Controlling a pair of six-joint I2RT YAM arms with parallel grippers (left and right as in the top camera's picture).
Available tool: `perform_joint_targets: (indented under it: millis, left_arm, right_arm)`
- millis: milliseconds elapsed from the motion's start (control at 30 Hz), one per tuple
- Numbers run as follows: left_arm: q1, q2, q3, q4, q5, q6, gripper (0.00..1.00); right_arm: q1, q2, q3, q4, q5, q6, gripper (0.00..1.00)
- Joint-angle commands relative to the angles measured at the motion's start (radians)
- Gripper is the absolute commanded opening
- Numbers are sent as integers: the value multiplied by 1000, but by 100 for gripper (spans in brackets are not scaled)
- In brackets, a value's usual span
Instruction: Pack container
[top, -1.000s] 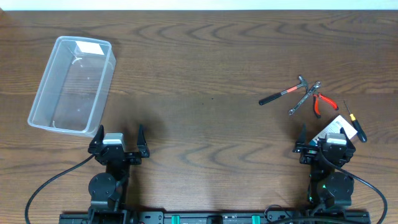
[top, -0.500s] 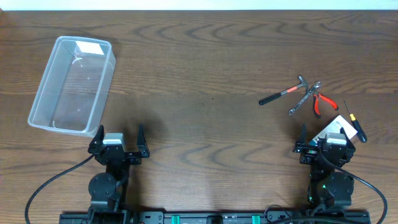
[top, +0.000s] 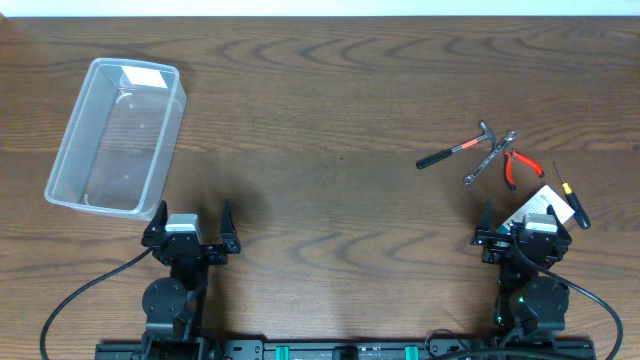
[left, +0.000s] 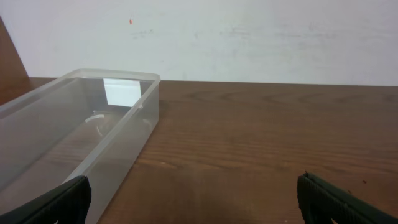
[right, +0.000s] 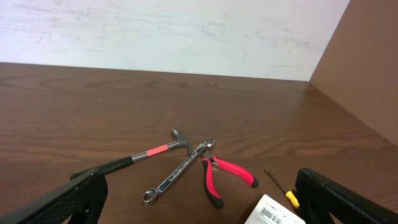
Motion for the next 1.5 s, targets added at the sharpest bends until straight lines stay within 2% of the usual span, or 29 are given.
perform_joint_targets:
  millis: [0,533,667,867,1133,1300,1400,1467]
  left_arm:
    - [-3,-5,-22,-36,-5,-5,98]
    - [-3,-5,-22,-36,-5,-5,98]
    - [-3,-5,-22,-36,-6,-2,98]
    - [-3,3,-22,-35,-5,3,98]
    - [-3,16,-22,-33,-6,-16,98]
    - [-2,23,19,-33,-6,-163,98]
    - [-2,61,98,-37,-36,-151,98]
    - [-2,133,190,-49,-64,-87,98]
  right_arm:
    - [-3,-6,-6,3,6,11,99]
    - [-3,-6,-6,3,5,12,99]
    - [-3,-6,-6,0,-75,11,99]
    - [-3,-6,-6,105,-87,18,99]
    - [-3,-6,-6,113,-115,172,99]
    - [-3,-1,7,137,-185,298,99]
    - [-3,36,53,126,-220,328,99]
    - [-3,105,113,108,-231,326,99]
